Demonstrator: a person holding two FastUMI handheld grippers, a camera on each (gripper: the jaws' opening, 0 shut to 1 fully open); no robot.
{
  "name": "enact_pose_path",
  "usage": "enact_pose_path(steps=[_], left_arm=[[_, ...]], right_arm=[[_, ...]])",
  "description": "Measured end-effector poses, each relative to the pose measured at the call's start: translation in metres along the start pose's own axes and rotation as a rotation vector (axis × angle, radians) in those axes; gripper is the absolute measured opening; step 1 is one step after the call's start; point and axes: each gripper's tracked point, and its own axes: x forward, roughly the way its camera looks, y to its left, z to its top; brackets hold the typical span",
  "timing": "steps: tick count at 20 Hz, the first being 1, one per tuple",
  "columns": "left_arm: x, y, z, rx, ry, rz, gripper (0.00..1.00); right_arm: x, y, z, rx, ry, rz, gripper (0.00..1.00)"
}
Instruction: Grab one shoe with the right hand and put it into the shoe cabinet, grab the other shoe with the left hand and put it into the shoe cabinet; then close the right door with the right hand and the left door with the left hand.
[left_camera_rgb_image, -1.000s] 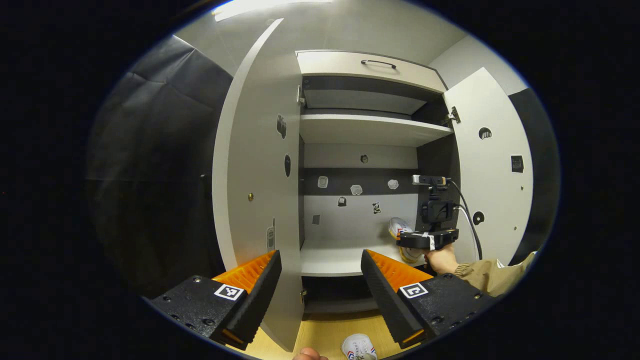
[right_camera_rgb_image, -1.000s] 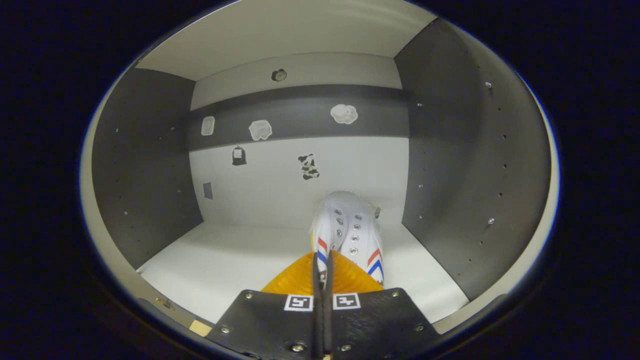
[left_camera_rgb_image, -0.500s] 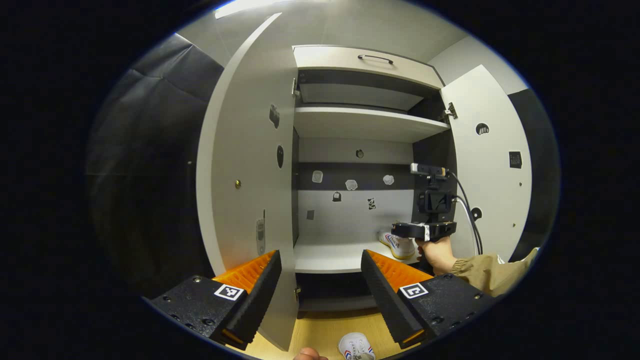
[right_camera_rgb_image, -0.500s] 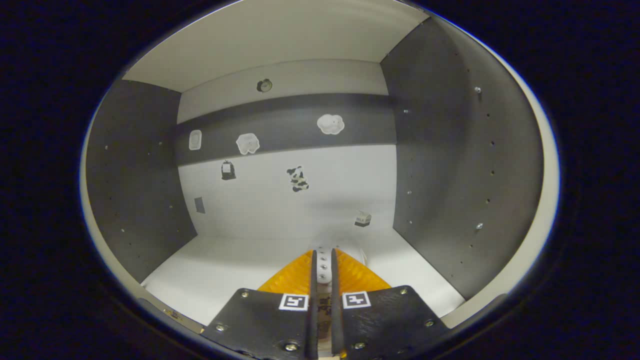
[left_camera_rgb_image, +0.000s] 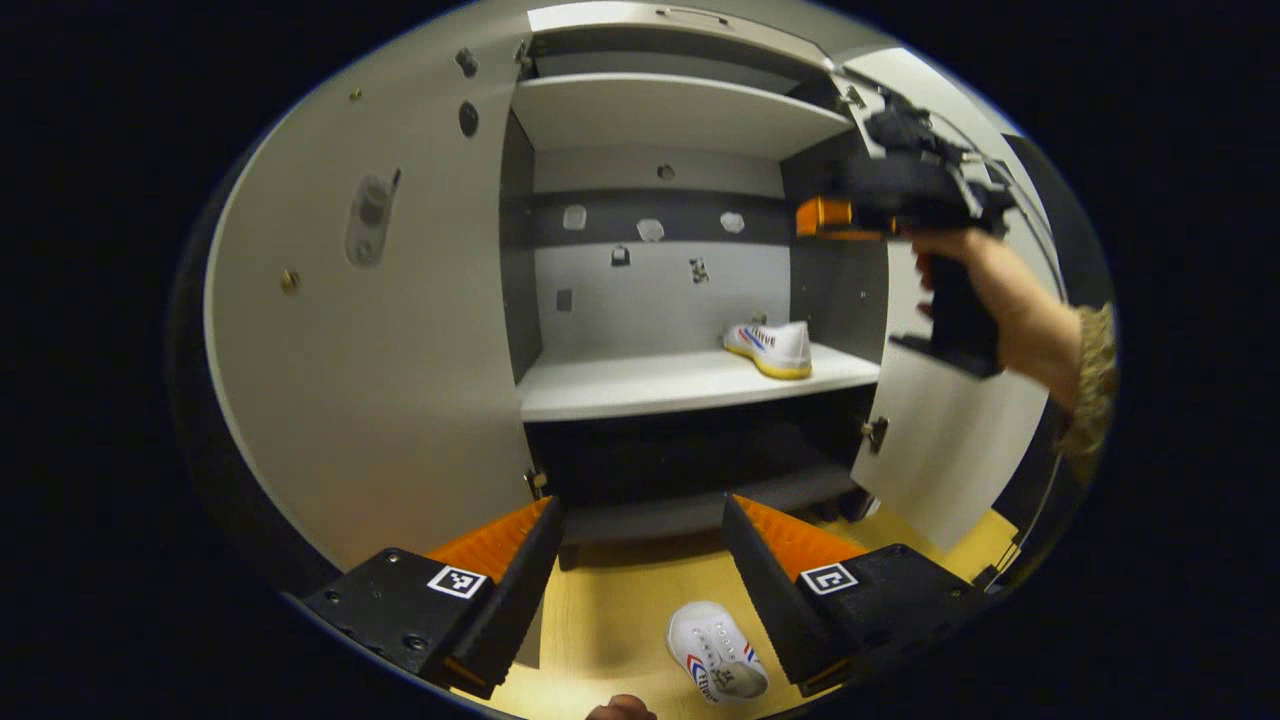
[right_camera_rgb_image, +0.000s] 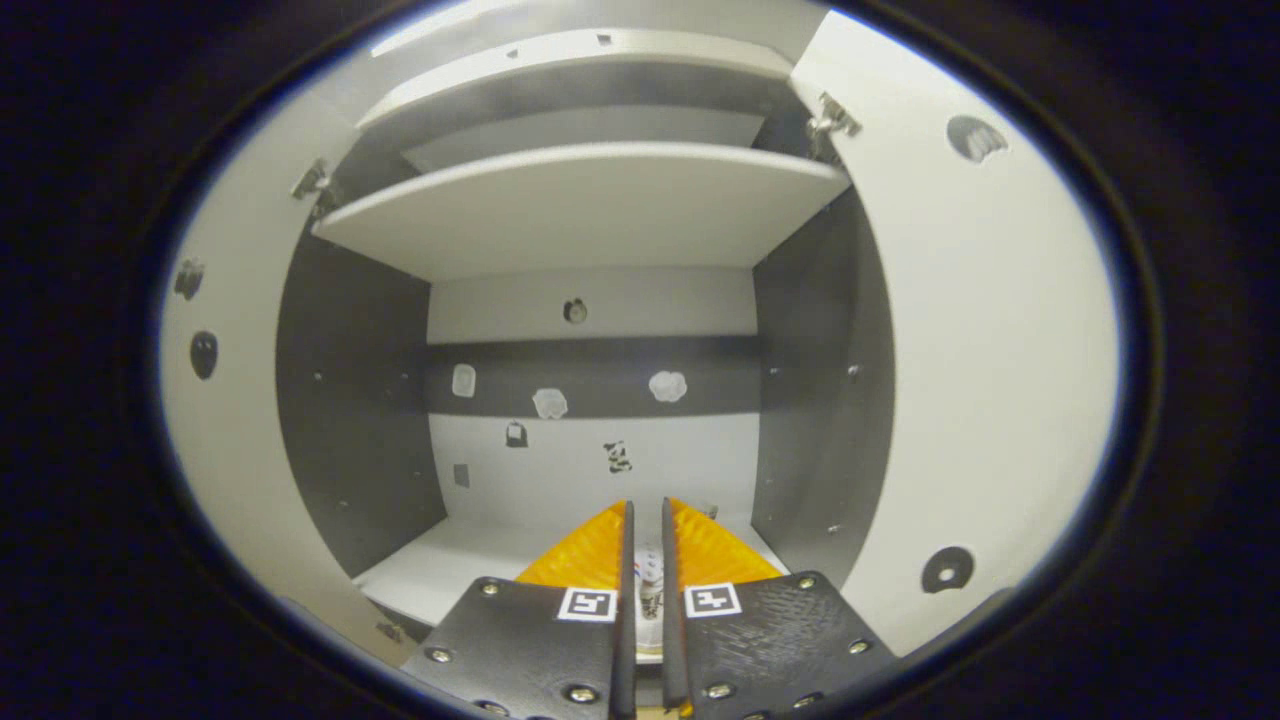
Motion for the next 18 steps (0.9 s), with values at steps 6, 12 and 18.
enact_pose_path(steps=[6, 12, 18], left_arm=[[0.031, -0.022, -0.116, -0.006, 0.259, -0.050, 0.99], [0.043, -0.038, -0.213, -0.064, 0.459, -0.062, 0.97], [0.034, -0.053, -0.282, -0.120, 0.629, -0.063, 0.81]], right_arm=[[-0.065, -0.021, 0.063, -0.043, -0.117, -0.045, 0.10], [-0.111, -0.037, 0.108, -0.054, -0.190, -0.044, 0.30], [-0.134, -0.057, 0.128, -0.037, -0.216, -0.045, 0.27]])
